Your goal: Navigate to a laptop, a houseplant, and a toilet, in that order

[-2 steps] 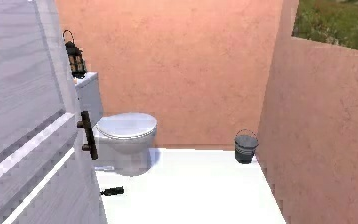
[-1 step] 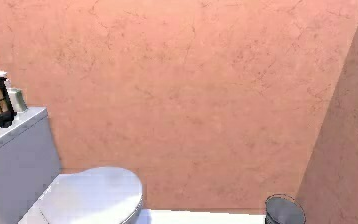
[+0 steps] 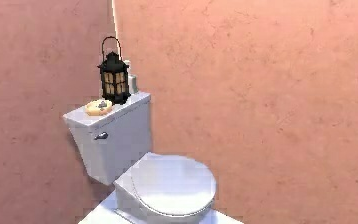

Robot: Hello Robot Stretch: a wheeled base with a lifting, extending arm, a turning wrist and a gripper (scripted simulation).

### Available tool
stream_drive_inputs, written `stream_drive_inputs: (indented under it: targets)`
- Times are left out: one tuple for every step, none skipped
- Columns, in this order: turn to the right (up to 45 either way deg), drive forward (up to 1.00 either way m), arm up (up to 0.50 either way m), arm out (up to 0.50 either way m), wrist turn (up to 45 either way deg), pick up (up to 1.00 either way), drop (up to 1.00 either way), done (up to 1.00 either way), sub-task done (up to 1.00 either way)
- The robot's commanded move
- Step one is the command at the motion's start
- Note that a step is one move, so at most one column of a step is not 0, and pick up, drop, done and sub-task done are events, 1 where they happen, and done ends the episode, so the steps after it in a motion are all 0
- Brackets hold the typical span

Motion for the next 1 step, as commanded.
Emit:
stream_drive_inputs:
  targets:
    - [0.0, 0.00, 0.00, 0.00, 0.0, 0.00, 0.00, 1.00, 0.00]
